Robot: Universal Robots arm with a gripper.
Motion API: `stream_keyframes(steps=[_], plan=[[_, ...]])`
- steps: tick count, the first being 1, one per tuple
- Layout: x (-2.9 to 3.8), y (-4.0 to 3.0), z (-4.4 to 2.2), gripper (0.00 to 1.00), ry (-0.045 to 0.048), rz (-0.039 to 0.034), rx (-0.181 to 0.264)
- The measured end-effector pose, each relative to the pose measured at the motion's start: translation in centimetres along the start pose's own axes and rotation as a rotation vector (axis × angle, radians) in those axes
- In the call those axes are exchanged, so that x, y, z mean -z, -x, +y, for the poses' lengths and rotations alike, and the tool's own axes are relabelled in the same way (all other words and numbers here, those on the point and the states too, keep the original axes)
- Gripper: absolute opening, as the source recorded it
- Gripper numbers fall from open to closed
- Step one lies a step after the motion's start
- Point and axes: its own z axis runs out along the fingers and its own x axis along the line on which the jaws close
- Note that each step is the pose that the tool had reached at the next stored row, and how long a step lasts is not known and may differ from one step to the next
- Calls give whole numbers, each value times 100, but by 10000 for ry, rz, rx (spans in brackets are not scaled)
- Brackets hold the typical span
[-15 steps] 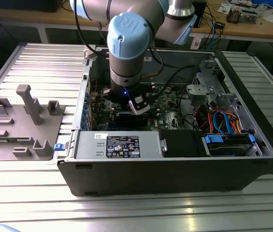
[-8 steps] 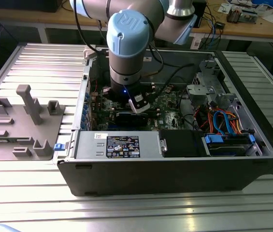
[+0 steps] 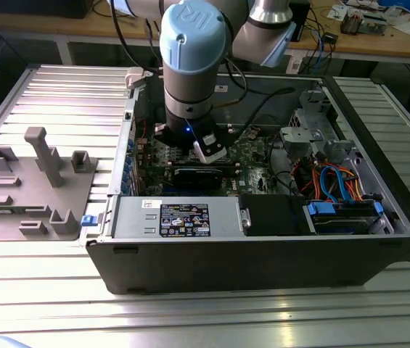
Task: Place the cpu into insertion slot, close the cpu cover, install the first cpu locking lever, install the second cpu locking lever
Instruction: 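Install the second cpu locking lever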
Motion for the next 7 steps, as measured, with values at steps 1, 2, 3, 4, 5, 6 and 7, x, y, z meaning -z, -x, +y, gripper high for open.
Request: stream_keyframes(steps=[1, 2, 3, 4, 5, 6, 7], plan=[[0, 0, 0, 11, 0, 0, 0], [1, 0, 0, 11, -1, 0, 0], [1, 0, 0, 11, -1, 1, 0], [1, 0, 0, 11, -2, 1, 0], [1, 0, 0, 11, -2, 1, 0], [1, 0, 0, 11, -2, 1, 0], [2, 0, 0, 11, -2, 1, 0]])
